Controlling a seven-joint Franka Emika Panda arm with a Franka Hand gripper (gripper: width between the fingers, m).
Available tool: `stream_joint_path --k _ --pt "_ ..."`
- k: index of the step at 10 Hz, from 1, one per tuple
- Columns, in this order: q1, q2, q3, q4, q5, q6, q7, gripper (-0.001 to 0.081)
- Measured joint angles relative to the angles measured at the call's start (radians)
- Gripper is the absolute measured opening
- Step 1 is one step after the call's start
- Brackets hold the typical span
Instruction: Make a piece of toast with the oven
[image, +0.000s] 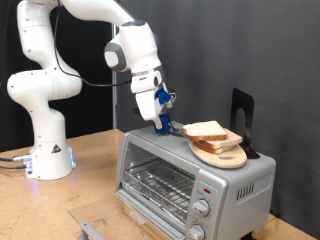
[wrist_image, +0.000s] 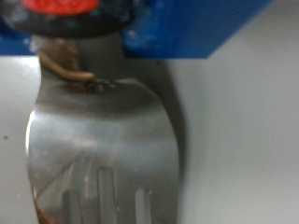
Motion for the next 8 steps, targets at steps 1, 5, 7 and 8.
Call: stream_joint_path --k 1,5,7,8 --pt "0.001 -0.019 -0.020 0.013 0.020 -0.046 -0.020 0.0488" --pt "0.003 -0.122 -0.065 0.043 0.036 -0.205 -0.053 0.0489" --pt "0.003 -0.117 -0.064 0.037 0.036 -0.202 -0.052 0.0489" --pt "0.005 -0.116 -0.063 0.033 0.040 -0.194 -0.055 0.0489"
